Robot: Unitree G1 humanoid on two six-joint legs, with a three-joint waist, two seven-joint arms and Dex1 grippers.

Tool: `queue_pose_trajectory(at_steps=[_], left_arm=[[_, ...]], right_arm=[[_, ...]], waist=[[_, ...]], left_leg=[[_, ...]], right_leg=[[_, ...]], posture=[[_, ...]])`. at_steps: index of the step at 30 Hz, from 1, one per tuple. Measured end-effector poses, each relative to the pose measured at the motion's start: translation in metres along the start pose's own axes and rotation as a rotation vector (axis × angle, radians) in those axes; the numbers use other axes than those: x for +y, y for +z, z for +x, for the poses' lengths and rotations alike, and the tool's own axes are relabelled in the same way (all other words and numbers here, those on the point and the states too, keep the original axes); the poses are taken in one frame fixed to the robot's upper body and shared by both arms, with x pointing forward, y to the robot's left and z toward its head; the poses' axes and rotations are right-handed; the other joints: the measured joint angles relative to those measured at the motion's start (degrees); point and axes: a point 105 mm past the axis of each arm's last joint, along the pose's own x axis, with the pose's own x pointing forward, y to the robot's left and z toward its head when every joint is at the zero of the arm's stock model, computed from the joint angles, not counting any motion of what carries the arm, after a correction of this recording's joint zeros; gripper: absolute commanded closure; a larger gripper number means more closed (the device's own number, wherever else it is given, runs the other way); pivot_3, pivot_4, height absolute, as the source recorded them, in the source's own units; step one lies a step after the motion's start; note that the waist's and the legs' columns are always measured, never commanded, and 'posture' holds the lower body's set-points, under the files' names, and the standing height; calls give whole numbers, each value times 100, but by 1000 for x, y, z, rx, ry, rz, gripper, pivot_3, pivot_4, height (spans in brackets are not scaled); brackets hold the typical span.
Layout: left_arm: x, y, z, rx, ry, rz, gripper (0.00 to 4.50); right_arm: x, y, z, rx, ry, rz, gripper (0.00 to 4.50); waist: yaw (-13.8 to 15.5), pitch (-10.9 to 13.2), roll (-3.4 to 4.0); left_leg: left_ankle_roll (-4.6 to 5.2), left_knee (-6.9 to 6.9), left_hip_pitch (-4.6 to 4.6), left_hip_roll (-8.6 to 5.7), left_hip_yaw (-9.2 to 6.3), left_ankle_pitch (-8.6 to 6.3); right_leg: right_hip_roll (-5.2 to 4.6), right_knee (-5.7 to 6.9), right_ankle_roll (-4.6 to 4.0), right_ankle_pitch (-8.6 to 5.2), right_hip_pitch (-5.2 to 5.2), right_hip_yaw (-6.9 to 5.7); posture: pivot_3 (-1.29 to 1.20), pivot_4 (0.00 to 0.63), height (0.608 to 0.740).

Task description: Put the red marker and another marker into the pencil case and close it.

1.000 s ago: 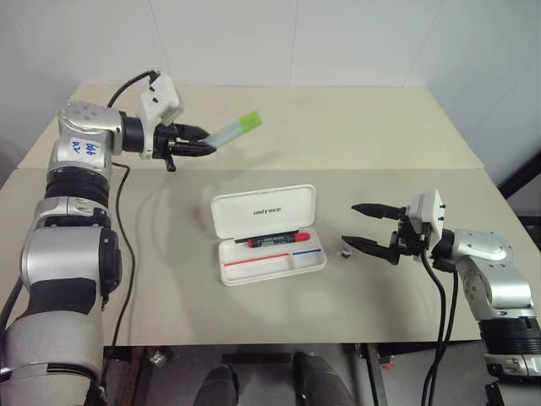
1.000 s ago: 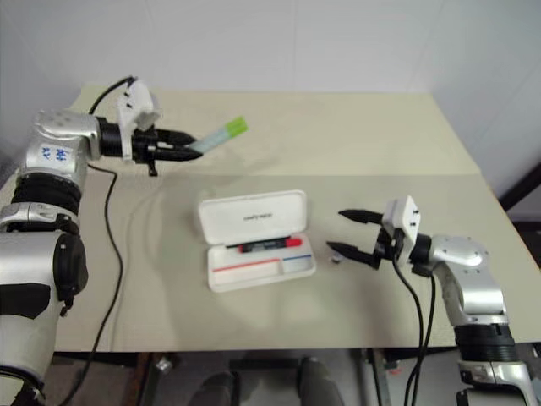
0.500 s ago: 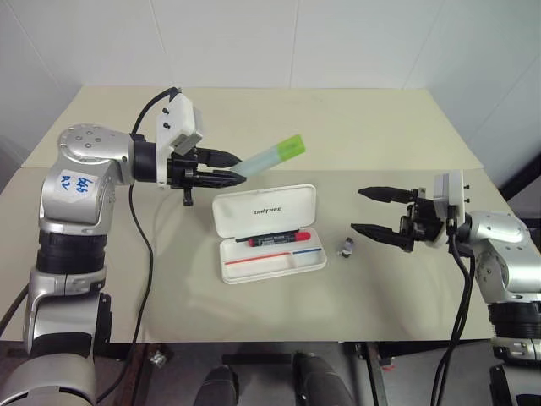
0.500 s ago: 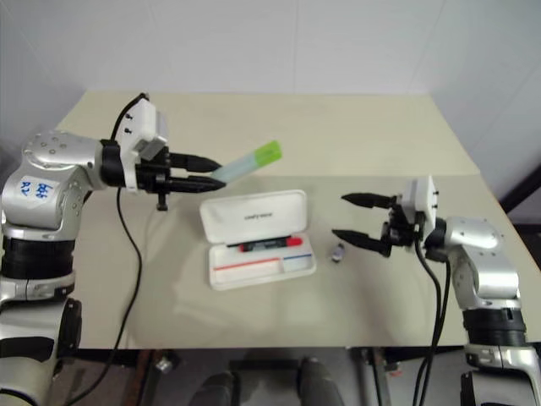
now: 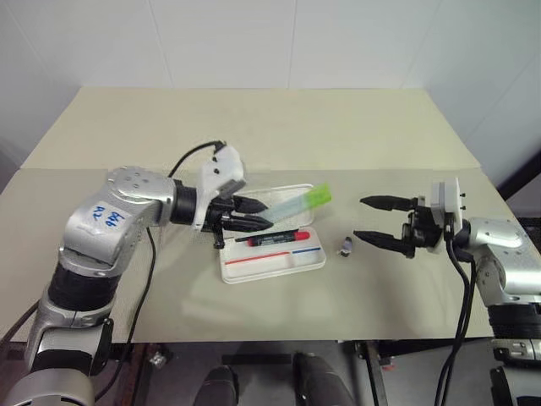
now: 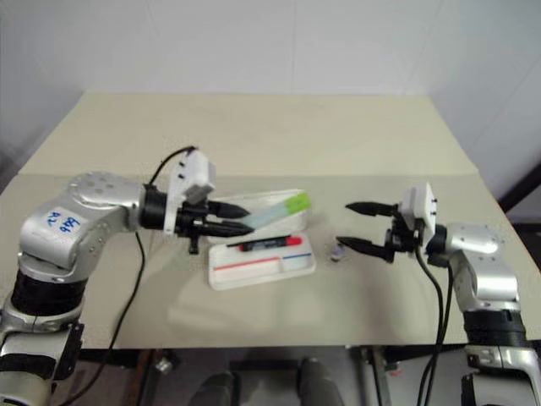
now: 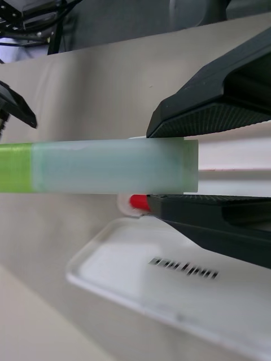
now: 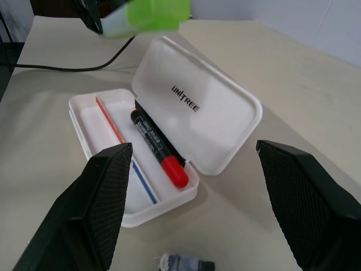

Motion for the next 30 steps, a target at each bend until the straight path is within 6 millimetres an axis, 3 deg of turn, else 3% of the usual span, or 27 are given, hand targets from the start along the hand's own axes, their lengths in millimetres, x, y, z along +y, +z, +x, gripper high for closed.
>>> queue_pose_trajectory(at_steps=[6,13,25,30], left_arm=[[-7,-14,14,81,-5,-63,3437],[-14,-31,19,191,-6,-106,3437],[-22,-57,-4,338,-2,-84,3437],[-27,-56,-3,321,-36,-56,3437]], right_arm=[[1,8,-16,-48,-2,-3,0],[4,7,-20,-38,20,-10,0],[7,-4,-17,-25,-3,13,0],[7,-6,-16,-24,-10,18,0]], waist=[[-4,0,0],[-14,0,0],[-7,1,2],[1,1,2]], left_leg=[[0,0,2,0,0,0],[0,0,4,0,1,0],[0,-4,0,1,4,-1],[0,0,0,0,7,0]], right_leg=[[0,-5,1,1,3,1],[3,-8,-2,-1,4,4],[1,-26,-2,-2,6,8],[2,-31,-19,-11,8,10]], posture=[[0,150,740],[0,150,740],[0,150,740],[0,150,740]])
